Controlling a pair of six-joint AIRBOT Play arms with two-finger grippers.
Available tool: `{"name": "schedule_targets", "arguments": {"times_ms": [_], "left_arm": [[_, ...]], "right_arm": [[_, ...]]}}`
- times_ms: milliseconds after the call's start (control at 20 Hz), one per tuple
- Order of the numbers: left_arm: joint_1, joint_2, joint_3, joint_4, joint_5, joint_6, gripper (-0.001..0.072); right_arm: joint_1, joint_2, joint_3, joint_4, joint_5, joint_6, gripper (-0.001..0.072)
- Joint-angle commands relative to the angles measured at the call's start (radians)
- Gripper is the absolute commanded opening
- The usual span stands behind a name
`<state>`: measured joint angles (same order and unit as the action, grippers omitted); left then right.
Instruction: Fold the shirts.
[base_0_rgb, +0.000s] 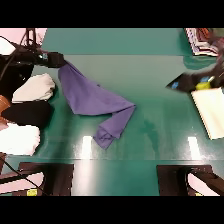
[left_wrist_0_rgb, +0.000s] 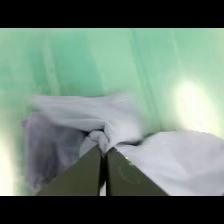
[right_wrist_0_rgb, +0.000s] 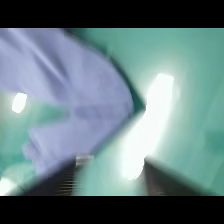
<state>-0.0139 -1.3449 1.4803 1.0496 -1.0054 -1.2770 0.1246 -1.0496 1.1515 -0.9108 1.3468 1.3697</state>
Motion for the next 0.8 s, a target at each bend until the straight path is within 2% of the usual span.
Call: {"name": "schedule_targets", "arguments": {"times_ms": [0,150,350,550,600,700,750], "left_arm": [[0.0,0.027,0.025,0.022,-0.041,-0.002,0.0024],[0.0,0.026,0.023,0.022,-0.054,-0.002,0.0024],[0.0,0.026,0.023,0.022,-0.055,-0.002,0.0024],[0.0,0.026,0.023,0.023,-0.062,-0.002,0.0024],[0.0,0.026,0.023,0.023,-0.062,-0.002,0.0024],[0.0,0.026,0.023,0.023,-0.065,-0.002,0.0024],[0.0,0.026,0.023,0.023,-0.069,-0.002,0.0024]], "right_arm": [[0.043,-0.009,-0.337,0.084,-0.093,0.022,0.0529],[0.203,-0.109,-0.492,0.235,-0.242,-0.014,0.0519],[0.419,-0.278,-0.454,0.391,-0.405,-0.081,0.0519],[0.519,-0.428,-0.315,0.392,-0.398,-0.08,0.0491],[0.532,-0.457,-0.286,0.391,-0.392,-0.08,0.0428],[0.554,-0.507,-0.235,0.387,-0.365,-0.08,0.0411],[0.555,-0.52,-0.22,0.385,-0.355,-0.08,0.0289]]}}
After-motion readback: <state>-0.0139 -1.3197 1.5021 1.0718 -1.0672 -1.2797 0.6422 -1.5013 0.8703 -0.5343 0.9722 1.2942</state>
